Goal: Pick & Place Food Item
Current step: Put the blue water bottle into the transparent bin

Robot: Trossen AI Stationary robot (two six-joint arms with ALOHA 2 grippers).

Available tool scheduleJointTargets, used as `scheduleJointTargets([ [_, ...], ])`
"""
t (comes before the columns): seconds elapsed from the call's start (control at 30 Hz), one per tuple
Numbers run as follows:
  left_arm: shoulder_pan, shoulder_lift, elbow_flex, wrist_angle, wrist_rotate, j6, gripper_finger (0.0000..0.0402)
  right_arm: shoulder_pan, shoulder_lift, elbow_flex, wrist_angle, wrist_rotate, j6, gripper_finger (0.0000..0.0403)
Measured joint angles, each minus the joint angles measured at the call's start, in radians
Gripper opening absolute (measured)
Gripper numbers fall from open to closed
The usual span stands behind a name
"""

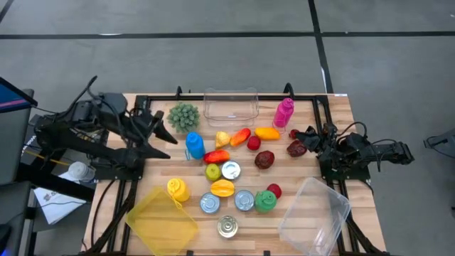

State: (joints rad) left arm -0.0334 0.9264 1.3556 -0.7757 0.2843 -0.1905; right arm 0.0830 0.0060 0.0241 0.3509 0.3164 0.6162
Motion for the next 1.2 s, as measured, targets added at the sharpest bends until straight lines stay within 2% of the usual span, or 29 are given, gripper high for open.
scheduleJointTargets([
  [0.2,-0.024,0.037,0.000,-0.168,-0.018,0.027,0.0252,0.000,0.000,0.001,-0.009,0.000,-0.046,0.0096],
  [0.3,-0.042,0.070,-0.001,-0.182,-0.128,0.115,0.0246,0.000,0.000,0.001,-0.009,0.000,-0.051,0.0100],
  [0.5,-0.018,0.129,-0.001,-0.194,-0.433,0.225,0.0238,0.000,0.000,0.001,-0.016,0.000,-0.051,0.0104],
  [0.7,0.053,0.158,-0.012,-0.178,-0.460,0.268,0.0256,0.000,0.000,0.001,-0.035,0.026,-0.050,0.0104],
  [0.87,0.136,0.091,-0.145,0.006,-0.452,0.297,0.0273,0.000,0.000,0.001,-0.047,0.029,-0.049,0.0104],
  [1.03,0.205,-0.043,-0.367,0.260,-0.441,0.298,0.0270,0.000,0.000,0.001,-0.053,0.029,-0.048,0.0104],
  [1.2,0.219,-0.139,-0.574,0.456,-0.441,0.296,0.0272,0.000,0.000,0.001,-0.053,0.029,-0.048,0.0104],
])
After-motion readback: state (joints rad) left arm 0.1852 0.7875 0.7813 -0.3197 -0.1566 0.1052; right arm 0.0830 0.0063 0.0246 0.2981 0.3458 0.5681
